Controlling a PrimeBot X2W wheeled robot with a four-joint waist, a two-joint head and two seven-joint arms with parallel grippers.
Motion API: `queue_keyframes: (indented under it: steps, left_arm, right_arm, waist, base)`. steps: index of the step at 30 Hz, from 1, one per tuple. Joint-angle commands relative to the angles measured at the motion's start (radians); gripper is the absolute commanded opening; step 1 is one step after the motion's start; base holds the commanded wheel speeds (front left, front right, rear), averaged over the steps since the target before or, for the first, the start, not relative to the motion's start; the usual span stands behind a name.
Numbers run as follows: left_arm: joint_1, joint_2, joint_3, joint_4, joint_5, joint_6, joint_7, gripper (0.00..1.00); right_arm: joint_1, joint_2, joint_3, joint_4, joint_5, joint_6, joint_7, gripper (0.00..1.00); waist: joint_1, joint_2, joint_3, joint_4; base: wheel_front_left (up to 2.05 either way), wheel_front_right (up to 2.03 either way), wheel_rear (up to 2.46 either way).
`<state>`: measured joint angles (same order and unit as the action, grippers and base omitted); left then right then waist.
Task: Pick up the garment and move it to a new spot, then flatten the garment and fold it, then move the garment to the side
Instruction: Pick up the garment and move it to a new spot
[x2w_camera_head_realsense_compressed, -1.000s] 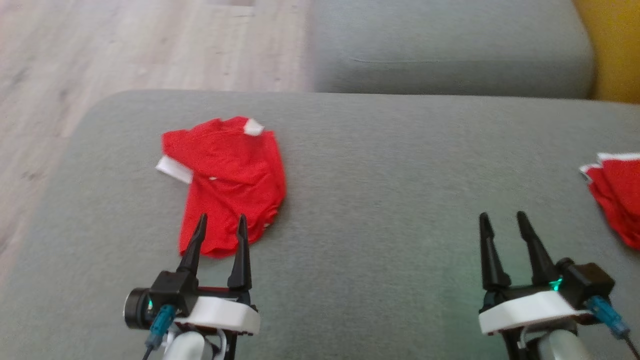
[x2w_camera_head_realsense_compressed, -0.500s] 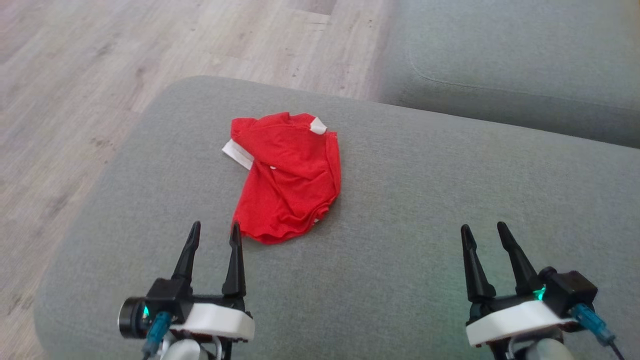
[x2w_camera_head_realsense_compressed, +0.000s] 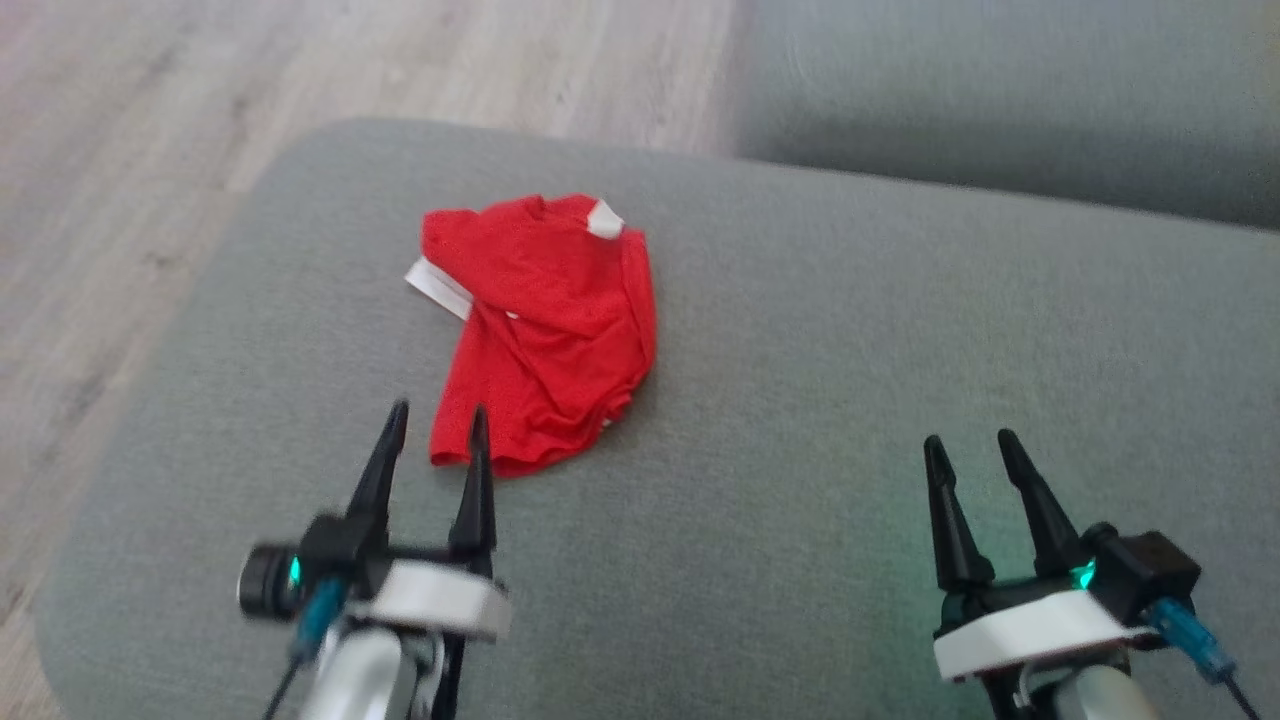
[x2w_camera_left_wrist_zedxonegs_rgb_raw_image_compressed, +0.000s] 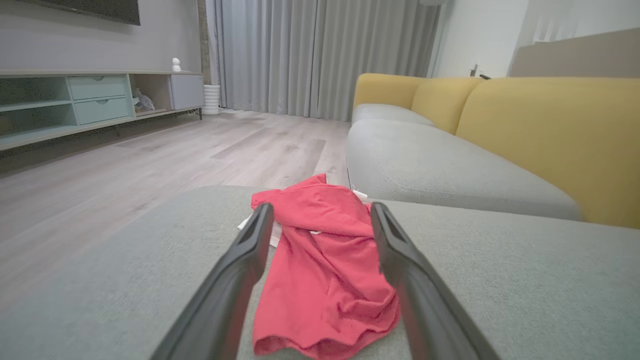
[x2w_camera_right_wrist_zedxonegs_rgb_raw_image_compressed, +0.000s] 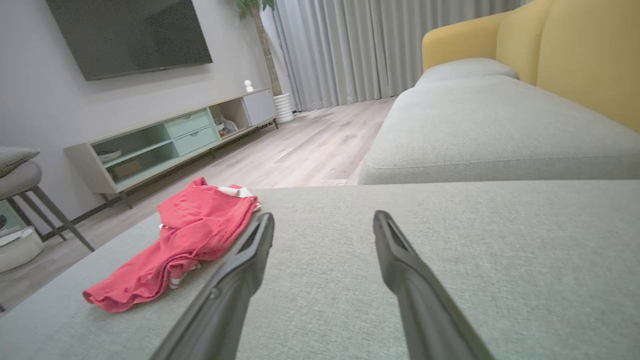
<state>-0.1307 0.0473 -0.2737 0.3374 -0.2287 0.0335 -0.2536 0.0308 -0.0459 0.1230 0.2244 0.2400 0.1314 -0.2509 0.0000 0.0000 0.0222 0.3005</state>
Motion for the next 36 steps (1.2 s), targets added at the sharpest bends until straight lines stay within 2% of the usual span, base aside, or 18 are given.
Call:
queue_keyframes:
  steps: [1,6,14,17,22,28,34,35,36]
  left_arm:
    - [-0.109,0.005,0.022,0.000,0.015,-0.017,-0.008,1.00]
    - [-0.243,0.016,-0.008,0.087,0.031,-0.063,0.021,1.00]
    - [-0.604,0.103,-0.089,0.304,0.048,-0.153,0.289,1.00]
    - [-0.720,0.160,-0.128,0.386,0.037,-0.162,0.397,1.00]
    - [-0.835,0.227,-0.221,0.473,-0.067,-0.164,0.521,1.00]
    - [-0.898,0.313,-0.314,0.530,-0.138,-0.164,0.550,1.00]
    - [-0.915,0.321,-0.351,0.576,-0.211,-0.164,0.548,1.00]
    - [-0.915,0.321,-0.379,0.571,-0.240,-0.164,0.548,0.85]
    - [-0.915,0.321,-0.392,0.567,-0.253,-0.164,0.542,0.36]
  right_arm:
    - [-0.059,-0.004,0.016,-0.042,-0.010,-0.001,-0.011,1.00]
    - [-0.087,-0.004,0.013,-0.053,-0.019,-0.001,-0.011,1.00]
    - [-0.164,-0.004,0.032,-0.069,-0.017,-0.001,-0.011,1.00]
    - [-0.192,-0.004,0.047,-0.071,-0.009,-0.001,-0.011,1.00]
    - [-0.221,-0.004,0.059,-0.077,0.014,-0.001,-0.011,1.00]
    - [-0.233,-0.004,0.069,-0.075,0.028,-0.001,-0.011,1.00]
    - [-0.234,-0.004,0.065,-0.074,0.027,-0.001,-0.011,1.00]
    - [-0.234,-0.004,0.059,-0.072,0.026,-0.001,-0.011,1.00]
    - [-0.234,-0.004,0.057,-0.070,0.026,-0.001,-0.011,1.00]
  waist:
    - [0.0000,0.0000,0.052,-0.035]
    - [0.0000,0.0000,0.117,-0.072]
    - [0.0000,0.0000,0.238,-0.164]
    - [0.0000,0.0000,0.272,-0.206]
    - [0.0000,0.0000,0.313,-0.261]
    - [0.0000,0.0000,0.336,-0.297]
    - [0.0000,0.0000,0.342,-0.315]
    - [0.0000,0.0000,0.342,-0.317]
    - [0.0000,0.0000,0.341,-0.317]
  base:
    - [0.00,0.00,0.00]
    - [0.00,0.00,0.00]
    - [0.00,0.00,0.00]
    - [0.00,0.00,0.00]
    - [0.00,0.00,0.00]
    - [0.00,0.00,0.00]
    - [0.00,0.00,0.00]
    - [0.00,0.00,0.00]
    - [0.00,0.00,0.00]
